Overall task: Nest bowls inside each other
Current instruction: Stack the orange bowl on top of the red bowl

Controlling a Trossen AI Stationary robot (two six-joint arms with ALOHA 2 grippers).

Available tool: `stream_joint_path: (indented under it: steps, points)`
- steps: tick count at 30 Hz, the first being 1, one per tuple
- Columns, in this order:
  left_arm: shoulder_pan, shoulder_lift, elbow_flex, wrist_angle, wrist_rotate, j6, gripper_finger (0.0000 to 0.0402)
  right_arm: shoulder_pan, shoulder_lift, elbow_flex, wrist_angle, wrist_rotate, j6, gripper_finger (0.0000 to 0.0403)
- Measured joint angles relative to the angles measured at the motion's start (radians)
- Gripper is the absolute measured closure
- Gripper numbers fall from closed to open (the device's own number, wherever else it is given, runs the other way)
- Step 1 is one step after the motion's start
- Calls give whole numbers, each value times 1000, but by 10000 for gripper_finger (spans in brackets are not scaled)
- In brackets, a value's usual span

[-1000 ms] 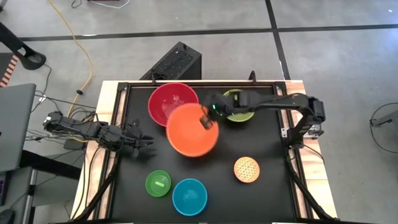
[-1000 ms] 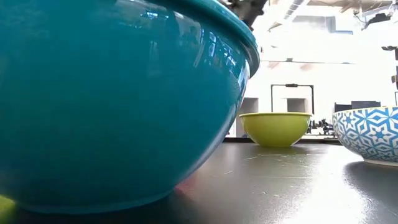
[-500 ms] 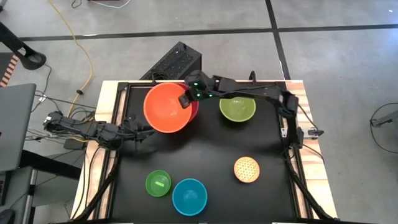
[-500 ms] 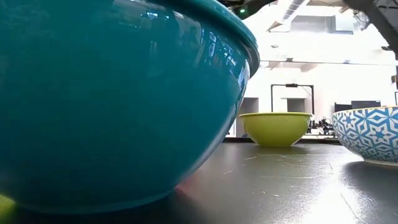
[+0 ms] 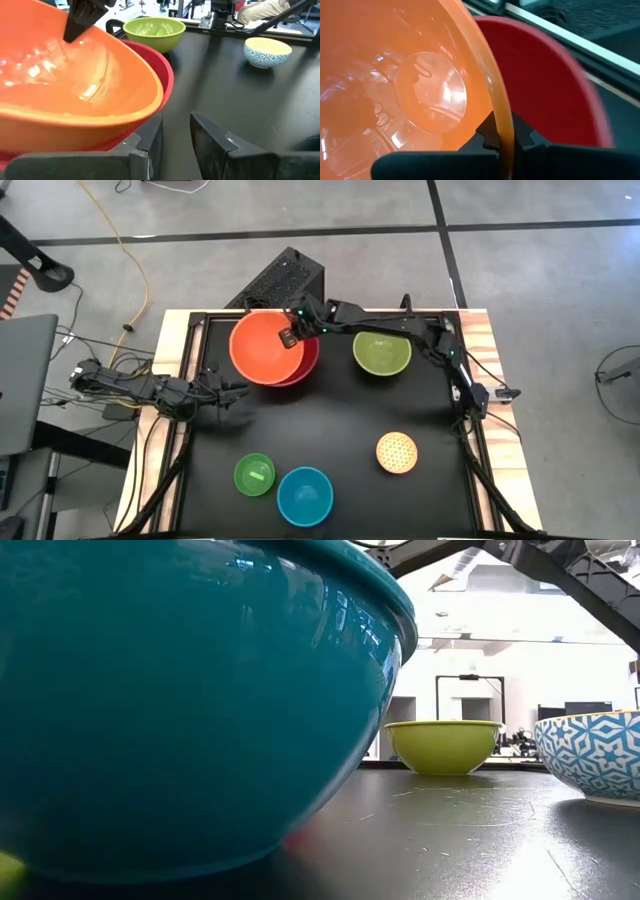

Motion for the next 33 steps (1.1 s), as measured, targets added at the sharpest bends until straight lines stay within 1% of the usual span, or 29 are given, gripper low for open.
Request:
stream_joint_path:
  steps: [5, 18, 26, 31, 33]
  points:
    - [0, 0, 0, 0, 3, 18, 315, -14, -1, -1, -60, 22, -2, 381]
    - [0, 0, 0, -1, 4, 19, 315, -11, -2, 0, -48, 46, 7, 281]
    - [0, 0, 0, -4, 4, 19, 315, -11, -8, 0, -51, 36, -18, 226]
    - [0, 0, 0, -17, 5, 29, 315, -20, -23, 35, -87, -6, -22, 213]
    - [0, 0, 0, -19, 5, 29, 315, -27, -27, 67, -140, -26, -31, 212]
